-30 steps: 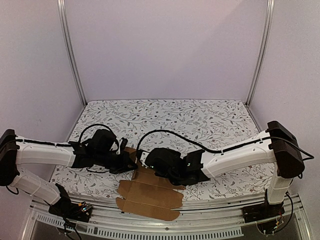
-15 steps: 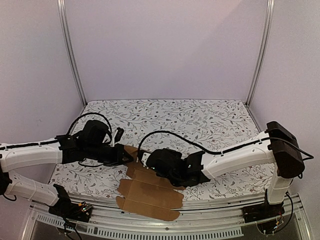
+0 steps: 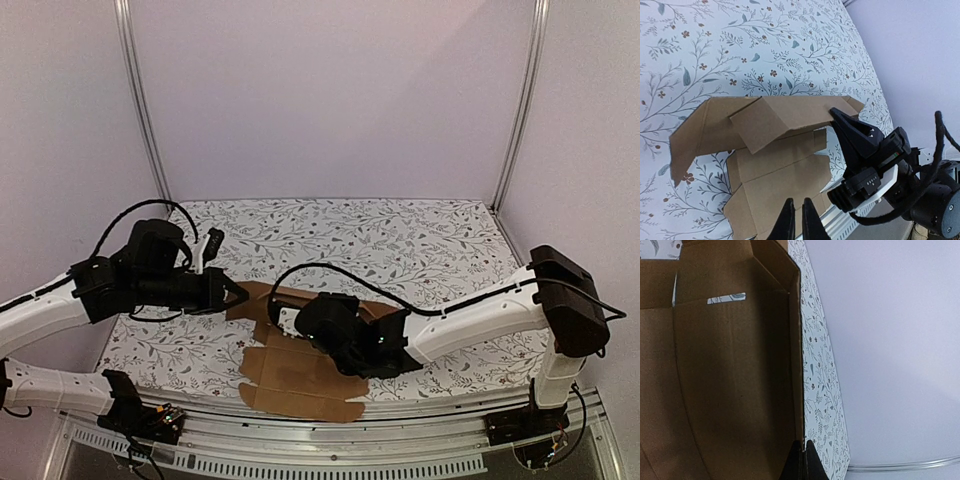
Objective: Fold the paper box
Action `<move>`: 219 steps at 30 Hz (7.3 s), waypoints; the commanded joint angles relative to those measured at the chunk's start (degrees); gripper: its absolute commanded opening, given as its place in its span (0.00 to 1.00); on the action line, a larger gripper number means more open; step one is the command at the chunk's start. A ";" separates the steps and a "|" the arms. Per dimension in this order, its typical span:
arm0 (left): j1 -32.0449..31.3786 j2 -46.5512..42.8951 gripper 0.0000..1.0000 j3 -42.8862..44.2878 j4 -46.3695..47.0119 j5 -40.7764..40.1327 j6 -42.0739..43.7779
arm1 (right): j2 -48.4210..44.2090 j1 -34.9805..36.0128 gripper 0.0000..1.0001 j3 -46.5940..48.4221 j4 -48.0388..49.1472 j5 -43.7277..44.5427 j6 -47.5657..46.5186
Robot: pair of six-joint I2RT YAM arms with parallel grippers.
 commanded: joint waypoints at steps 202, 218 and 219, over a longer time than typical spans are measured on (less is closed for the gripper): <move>-16.45 25.60 0.51 -16.74 44.50 -28.21 13.23 | 8.35 3.43 0.00 -3.01 26.26 8.63 -22.73; -16.40 31.81 0.56 -17.47 56.34 -26.14 15.30 | 11.82 2.50 0.00 -4.18 26.81 8.10 -20.11; -16.45 31.98 0.57 -17.83 57.49 -25.80 15.41 | 11.74 2.44 0.00 -4.38 26.79 8.10 -19.94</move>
